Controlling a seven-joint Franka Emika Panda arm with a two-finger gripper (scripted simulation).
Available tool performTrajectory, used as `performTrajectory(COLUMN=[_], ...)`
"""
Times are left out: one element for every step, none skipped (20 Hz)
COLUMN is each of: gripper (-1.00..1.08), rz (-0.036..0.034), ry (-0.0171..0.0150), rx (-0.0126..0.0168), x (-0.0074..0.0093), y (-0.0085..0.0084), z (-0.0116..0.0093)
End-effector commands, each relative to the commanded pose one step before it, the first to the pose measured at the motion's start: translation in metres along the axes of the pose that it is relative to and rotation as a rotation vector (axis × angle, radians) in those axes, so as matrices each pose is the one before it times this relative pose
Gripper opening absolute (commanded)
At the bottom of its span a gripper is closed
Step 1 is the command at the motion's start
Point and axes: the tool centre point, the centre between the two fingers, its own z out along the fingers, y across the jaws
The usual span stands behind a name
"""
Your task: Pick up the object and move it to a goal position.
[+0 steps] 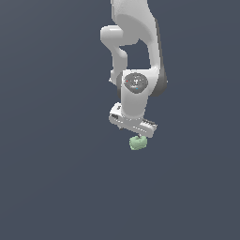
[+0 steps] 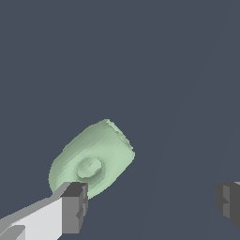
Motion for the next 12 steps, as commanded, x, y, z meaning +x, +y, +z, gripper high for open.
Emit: performTrajectory(gripper=[1.00, 1.00, 1.00, 1.00, 1.00, 1.00, 1.00, 1.00, 1.00, 1.00, 1.00, 1.00], rz=[0.06405, 0.02495, 0.02495, 0.02494, 0.02493, 0.02492, 0.02492, 0.02491, 0.02491, 0.02490, 0.02489, 0.02488], ry=[0.00373, 0.00146, 0.00146, 0.00147, 0.00147, 0.00147, 0.00147, 0.00148, 0.00148, 0.00147, 0.00147, 0.00147], rx=[0.00108, 0.00048, 0.00051, 0.00054, 0.00058, 0.00061, 0.00065, 0.00068, 0.00072, 0.00076, 0.00080, 0.00084], x=[0.00009, -0.00007, -0.00010, -0.00014, -0.00018, -0.00021, -0.00025, -0.00029, -0.00032, -0.00036, -0.00039, -0.00043], y=[-0.00347, -0.00137, -0.00137, -0.00136, -0.00136, -0.00136, -0.00135, -0.00135, -0.00134, -0.00133, -0.00132, -0.00131], z=[0.00085, 0.00033, 0.00033, 0.00033, 0.00032, 0.00032, 0.00031, 0.00031, 0.00031, 0.00030, 0.00030, 0.00029])
